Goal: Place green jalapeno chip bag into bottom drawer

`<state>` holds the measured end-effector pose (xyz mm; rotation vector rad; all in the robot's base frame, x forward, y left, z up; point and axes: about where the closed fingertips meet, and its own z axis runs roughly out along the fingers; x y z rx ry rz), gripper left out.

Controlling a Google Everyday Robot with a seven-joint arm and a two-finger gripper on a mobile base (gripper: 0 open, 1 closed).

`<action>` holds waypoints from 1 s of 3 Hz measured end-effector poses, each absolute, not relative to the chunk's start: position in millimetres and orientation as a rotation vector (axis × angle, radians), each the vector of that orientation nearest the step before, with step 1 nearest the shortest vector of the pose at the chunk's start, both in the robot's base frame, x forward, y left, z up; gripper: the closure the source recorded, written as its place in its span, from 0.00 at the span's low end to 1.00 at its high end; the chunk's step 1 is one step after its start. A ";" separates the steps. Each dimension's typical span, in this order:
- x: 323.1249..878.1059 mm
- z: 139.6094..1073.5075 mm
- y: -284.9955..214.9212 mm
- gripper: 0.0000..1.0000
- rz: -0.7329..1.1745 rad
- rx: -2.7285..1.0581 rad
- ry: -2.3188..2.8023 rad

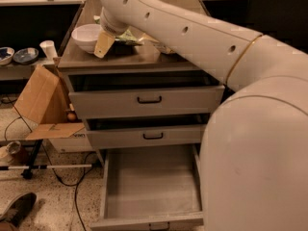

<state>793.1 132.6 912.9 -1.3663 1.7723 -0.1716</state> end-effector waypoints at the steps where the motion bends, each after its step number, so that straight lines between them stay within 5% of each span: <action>1: 813.0 890.0 123.1 0.00 -0.124 -1.338 1.788; 2: 825.4 882.9 118.4 0.00 -0.115 -1.328 1.778; 3: 839.8 880.8 108.7 0.16 -0.132 -1.326 1.766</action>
Offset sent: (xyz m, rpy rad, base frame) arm 0.0474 -0.0234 -0.0328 0.0749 -0.0010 -0.0049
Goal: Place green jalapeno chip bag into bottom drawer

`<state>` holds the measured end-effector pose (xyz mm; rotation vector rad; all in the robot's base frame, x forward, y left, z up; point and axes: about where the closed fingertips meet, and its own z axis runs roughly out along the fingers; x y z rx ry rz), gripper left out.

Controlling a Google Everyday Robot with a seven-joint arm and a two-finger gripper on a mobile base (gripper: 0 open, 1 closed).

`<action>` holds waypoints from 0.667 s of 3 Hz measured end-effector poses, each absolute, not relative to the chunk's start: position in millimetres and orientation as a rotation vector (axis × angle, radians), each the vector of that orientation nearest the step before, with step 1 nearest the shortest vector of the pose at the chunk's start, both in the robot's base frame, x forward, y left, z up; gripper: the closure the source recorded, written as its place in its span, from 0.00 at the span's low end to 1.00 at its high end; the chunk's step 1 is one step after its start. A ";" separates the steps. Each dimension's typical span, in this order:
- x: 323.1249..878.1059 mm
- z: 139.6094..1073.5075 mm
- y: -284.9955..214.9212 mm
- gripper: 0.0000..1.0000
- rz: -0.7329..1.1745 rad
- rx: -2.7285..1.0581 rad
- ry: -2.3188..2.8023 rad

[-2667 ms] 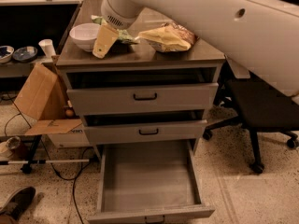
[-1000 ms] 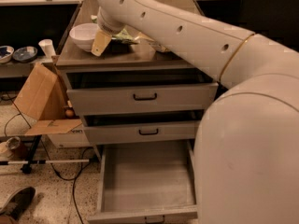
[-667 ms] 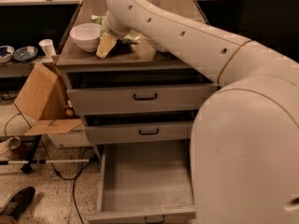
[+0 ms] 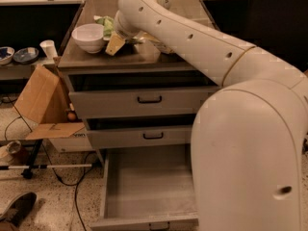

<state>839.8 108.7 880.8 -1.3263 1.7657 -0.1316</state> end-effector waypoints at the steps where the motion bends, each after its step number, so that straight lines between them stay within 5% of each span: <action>1: 857.3 880.1 100.3 0.47 -0.168 -1.336 1.750; 2: 865.6 878.4 95.2 0.71 -0.185 -1.340 1.747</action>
Offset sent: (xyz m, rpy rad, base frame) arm 0.0367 -0.0232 0.0021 -0.0464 -0.0471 -0.0115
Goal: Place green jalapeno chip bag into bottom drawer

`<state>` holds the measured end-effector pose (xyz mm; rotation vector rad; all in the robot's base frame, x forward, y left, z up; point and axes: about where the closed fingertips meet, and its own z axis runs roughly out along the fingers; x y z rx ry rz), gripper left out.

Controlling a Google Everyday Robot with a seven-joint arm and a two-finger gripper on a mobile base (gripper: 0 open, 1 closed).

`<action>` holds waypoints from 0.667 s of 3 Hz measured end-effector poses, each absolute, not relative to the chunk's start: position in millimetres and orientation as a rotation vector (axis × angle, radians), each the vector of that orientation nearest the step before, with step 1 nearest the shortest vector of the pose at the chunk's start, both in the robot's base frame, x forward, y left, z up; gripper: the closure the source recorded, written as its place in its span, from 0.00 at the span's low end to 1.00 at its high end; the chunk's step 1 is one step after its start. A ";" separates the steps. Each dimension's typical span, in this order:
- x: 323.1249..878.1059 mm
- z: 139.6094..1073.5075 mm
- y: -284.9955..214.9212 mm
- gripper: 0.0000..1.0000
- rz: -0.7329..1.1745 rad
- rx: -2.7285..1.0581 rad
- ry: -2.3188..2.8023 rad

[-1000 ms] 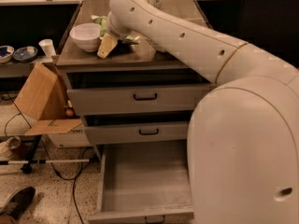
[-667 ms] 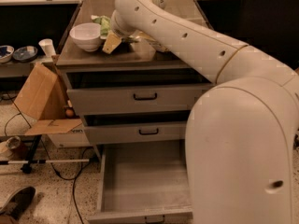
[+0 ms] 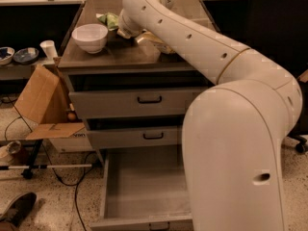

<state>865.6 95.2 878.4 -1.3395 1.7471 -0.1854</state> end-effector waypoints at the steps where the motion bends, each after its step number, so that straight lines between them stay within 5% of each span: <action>1: 870.2 883.4 92.3 0.94 -0.206 -1.325 1.743; 2: 872.5 904.1 86.4 1.00 -0.246 -1.284 1.732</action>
Offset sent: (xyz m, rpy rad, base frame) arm 0.0088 -0.0115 0.0377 0.0059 -0.0720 -0.0638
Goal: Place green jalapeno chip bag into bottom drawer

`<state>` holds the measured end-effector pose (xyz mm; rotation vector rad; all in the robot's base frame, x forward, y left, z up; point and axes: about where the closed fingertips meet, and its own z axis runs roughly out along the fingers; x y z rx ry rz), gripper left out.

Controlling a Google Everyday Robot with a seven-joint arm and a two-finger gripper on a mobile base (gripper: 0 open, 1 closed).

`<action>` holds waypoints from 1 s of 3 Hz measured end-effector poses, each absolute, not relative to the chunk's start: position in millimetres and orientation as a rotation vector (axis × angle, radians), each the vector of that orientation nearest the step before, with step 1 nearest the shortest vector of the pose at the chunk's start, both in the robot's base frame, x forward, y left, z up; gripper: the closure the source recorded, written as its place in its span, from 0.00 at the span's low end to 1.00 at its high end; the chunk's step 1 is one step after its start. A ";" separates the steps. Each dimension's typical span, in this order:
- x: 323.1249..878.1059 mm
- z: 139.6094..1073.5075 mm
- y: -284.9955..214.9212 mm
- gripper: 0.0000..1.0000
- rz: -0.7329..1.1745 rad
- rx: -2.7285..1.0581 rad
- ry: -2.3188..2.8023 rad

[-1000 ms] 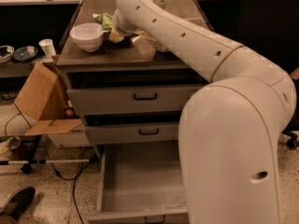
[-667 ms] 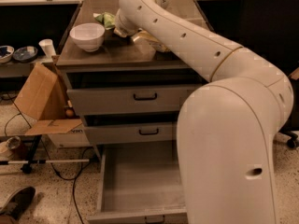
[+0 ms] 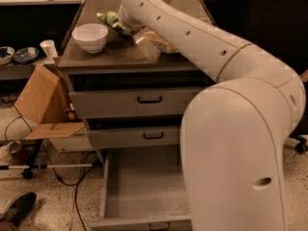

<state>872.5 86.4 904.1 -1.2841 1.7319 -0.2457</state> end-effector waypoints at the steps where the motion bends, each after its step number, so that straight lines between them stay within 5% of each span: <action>1: 870.5 930.2 78.0 1.00 -0.292 -1.244 1.709; 3: 830.4 1009.0 38.2 1.00 -0.375 -1.112 1.604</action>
Offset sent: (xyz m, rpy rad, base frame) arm -0.0364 -0.0486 0.1059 0.0477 -0.2087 -0.1078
